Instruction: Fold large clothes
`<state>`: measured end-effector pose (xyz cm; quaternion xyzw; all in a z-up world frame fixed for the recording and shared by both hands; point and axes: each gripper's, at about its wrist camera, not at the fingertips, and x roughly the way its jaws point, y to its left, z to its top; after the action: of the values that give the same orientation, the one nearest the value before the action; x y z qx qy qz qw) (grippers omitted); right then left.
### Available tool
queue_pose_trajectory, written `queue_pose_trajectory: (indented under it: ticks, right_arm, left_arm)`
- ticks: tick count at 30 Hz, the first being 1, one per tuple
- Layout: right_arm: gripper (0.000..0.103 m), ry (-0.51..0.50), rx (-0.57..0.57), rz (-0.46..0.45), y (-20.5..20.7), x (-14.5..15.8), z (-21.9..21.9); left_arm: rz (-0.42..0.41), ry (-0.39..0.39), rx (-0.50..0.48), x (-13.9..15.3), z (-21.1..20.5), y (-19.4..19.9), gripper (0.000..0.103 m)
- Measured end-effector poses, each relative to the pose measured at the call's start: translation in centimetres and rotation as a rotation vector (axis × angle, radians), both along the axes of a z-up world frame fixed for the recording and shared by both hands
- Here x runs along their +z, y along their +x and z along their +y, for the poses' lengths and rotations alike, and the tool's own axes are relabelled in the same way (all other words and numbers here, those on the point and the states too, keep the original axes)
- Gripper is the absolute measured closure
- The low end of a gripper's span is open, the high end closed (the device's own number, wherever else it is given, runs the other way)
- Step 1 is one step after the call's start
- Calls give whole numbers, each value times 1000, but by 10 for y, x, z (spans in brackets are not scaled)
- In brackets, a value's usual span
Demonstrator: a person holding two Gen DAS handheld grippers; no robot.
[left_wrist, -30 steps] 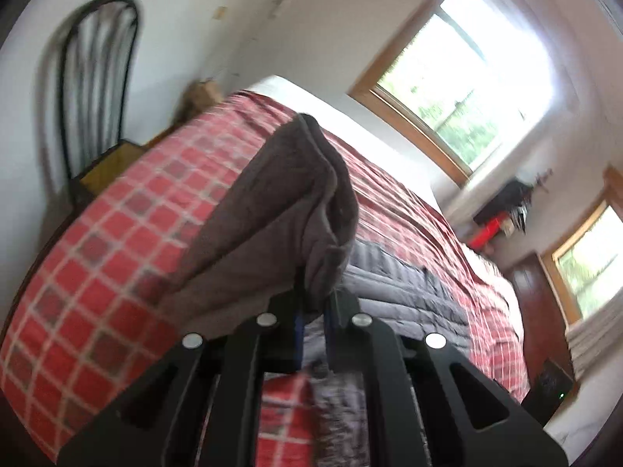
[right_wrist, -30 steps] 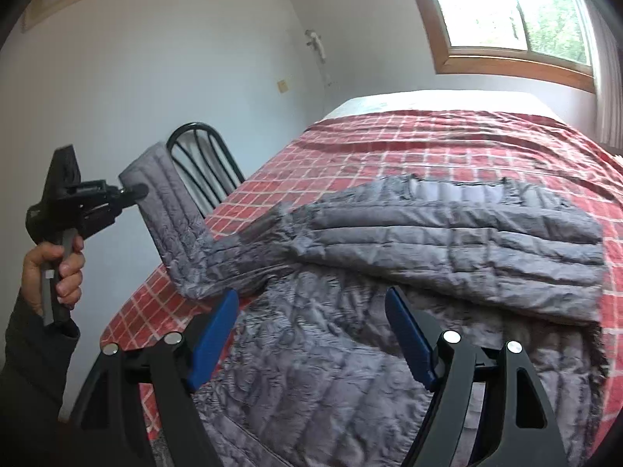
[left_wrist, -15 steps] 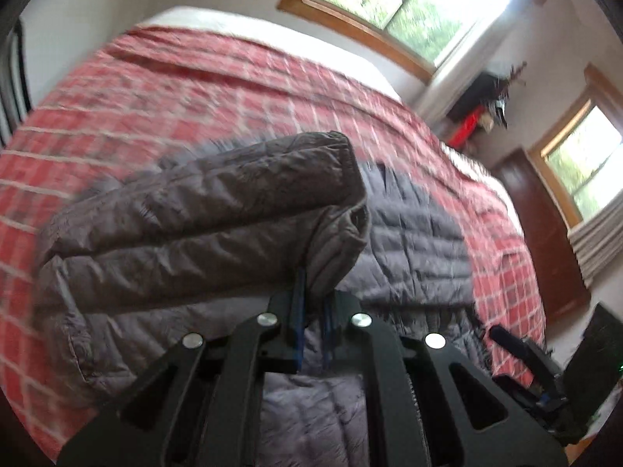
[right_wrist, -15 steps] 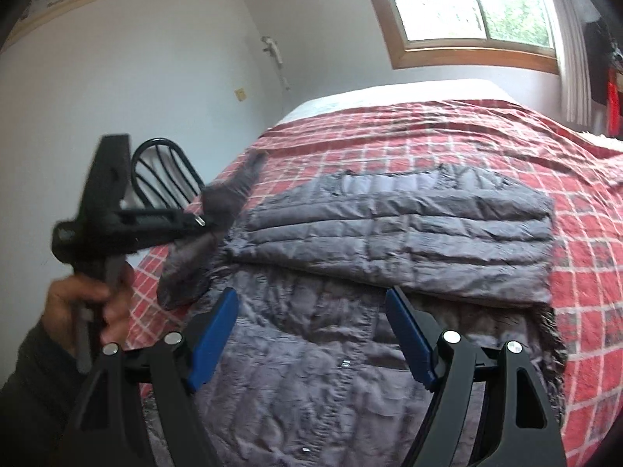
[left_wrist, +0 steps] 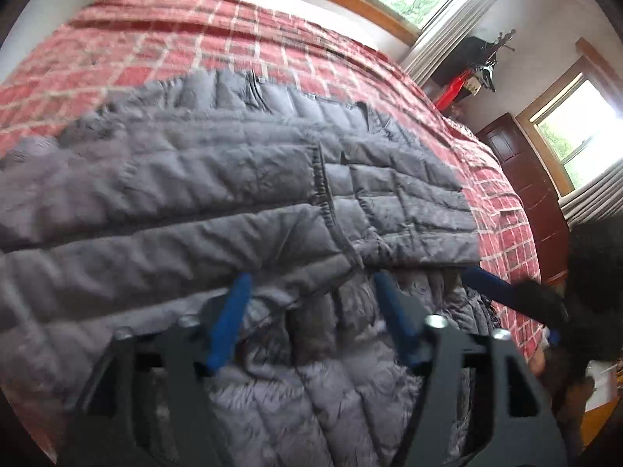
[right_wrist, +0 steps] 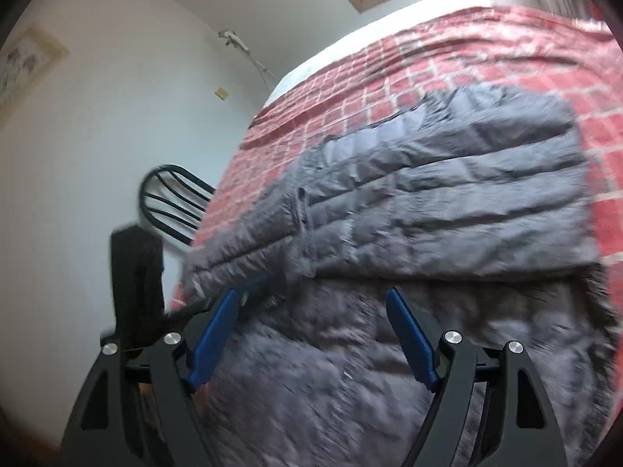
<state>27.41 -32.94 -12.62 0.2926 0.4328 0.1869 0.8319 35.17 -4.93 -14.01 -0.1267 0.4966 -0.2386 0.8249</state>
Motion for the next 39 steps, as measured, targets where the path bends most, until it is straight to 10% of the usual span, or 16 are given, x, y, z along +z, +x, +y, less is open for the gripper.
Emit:
queue_pose_trajectory:
  ticks: [12,26,29,31,34,39]
  right_arm:
    - [24,-144,92,-9,53,-15,51]
    - [25,-70,243,93,103,-40,84]
    - [37,-66,267,116,108,-43,91]
    - [70,-82,281,136,111,-46,96]
    - [91,-97,274,113,110,-37,94]
    - [96,-126,217,7,101,18,72]
  left_arm:
    - [-111,31,82,37,87,-70,19]
    - [-90,-12,312,30,190,-88,13]
    - [-90,-21,313,29,193,-88,13]
    - [-89,-22,314,27,194,-89,13]
    - [-85,-25,318,25,196,-90,13]
    - [-91,-40,330,26,200,-90,13]
